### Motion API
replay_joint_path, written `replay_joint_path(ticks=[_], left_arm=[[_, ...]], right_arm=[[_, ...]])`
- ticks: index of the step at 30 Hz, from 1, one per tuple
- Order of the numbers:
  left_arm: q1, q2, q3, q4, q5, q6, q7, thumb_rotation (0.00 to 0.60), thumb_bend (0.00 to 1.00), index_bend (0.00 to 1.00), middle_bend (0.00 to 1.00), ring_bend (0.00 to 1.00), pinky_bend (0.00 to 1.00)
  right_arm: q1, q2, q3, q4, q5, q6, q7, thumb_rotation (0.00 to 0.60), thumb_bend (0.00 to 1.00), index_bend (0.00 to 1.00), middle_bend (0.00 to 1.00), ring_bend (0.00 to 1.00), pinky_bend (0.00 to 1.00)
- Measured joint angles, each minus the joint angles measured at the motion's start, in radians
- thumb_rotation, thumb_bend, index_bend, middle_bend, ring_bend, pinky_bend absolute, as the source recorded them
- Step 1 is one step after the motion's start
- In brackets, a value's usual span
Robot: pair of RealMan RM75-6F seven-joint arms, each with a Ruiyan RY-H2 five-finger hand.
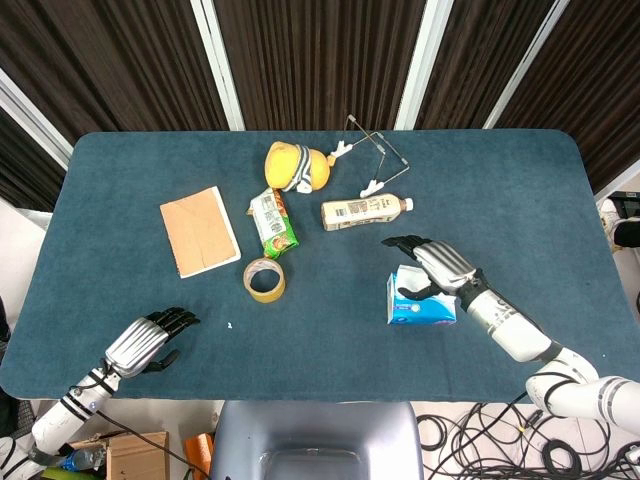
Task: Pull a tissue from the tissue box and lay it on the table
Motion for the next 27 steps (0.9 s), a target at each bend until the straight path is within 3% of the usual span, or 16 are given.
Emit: replay_joint_path(ticks=[17, 27], left_arm=[[-0.014, 0.039, 0.008, -0.046, -0.011, -0.022, 0.046, 0.6, 0.45, 0.23, 0.22, 0.18, 0.4], [0.033, 0.106, -0.013, -0.135, -0.077, 0.0, 0.183, 0.6, 0.45, 0.25, 0.21, 0.18, 0.41]], right_arm=[[-0.023, 0.01, -0.002, -0.022, 0.009, 0.052, -0.022, 0.6, 0.22, 0.2, 0.17, 0.13, 0.28], [-0.072, 0.025, 0.011, -0.059, 0.046, 0.132, -0.099, 0.6, 0.22, 0.27, 0.17, 0.13, 0.28]])
